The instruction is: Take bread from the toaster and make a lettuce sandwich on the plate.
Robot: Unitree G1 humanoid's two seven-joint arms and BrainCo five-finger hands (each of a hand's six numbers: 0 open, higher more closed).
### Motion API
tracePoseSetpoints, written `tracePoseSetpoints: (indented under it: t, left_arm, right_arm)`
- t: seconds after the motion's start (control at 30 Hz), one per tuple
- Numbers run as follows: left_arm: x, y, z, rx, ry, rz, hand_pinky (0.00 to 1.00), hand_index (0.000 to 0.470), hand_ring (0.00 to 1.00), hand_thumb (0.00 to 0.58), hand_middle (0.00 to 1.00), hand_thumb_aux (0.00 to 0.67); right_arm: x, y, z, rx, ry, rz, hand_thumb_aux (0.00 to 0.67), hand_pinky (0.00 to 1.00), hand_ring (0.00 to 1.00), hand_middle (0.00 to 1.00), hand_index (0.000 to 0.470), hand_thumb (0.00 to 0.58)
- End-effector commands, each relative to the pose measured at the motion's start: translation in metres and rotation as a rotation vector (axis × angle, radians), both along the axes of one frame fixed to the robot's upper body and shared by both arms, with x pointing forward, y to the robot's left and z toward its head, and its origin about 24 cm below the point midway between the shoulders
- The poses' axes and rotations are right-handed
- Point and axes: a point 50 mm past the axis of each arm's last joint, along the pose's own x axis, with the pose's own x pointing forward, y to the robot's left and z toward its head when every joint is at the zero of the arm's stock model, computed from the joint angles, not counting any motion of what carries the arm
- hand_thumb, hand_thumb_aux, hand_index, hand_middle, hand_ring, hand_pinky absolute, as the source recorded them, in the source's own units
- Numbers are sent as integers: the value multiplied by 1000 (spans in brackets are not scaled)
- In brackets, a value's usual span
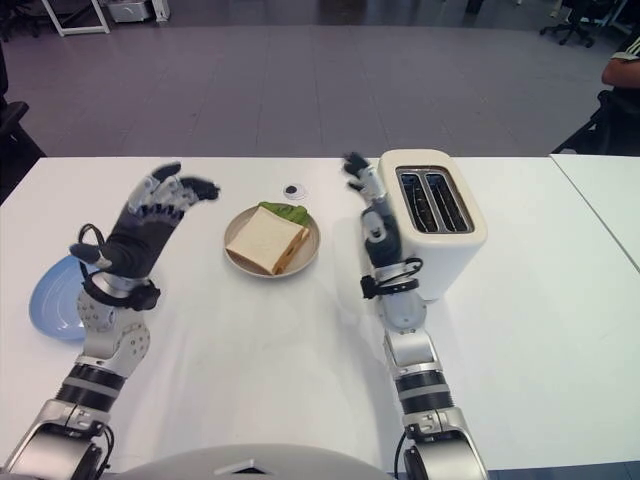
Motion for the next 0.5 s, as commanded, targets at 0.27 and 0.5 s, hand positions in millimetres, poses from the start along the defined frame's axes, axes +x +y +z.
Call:
tracePoseSetpoints:
  t: [0.27,0.5]
  left_arm:
    - [15,-36,-13,95,-22,289,0,0,0,0,0,0]
    - [23,-39,-20,86,13,335,0,0,0,0,0,0]
  right_arm:
    - [-7,-3,12,-99,-78,-91,0,0,0,0,0,0]
    - [-3,-11,13,-102,-64,-141,0,0,0,0,0,0]
